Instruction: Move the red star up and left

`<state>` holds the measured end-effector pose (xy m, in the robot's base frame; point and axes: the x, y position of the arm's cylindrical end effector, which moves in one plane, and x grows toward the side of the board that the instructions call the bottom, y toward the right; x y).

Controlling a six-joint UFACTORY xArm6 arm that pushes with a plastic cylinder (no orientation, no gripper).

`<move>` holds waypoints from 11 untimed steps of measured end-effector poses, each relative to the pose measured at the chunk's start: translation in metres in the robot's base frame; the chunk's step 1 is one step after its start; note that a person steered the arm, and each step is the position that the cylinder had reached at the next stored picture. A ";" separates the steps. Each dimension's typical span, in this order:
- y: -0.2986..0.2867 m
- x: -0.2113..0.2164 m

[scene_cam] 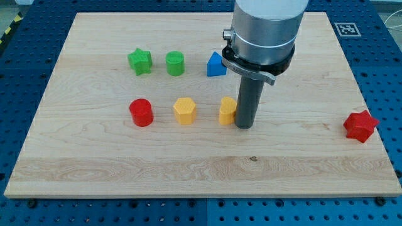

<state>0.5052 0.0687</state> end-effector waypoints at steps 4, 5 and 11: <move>0.098 0.023; 0.136 0.049; 0.231 0.033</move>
<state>0.5380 0.3002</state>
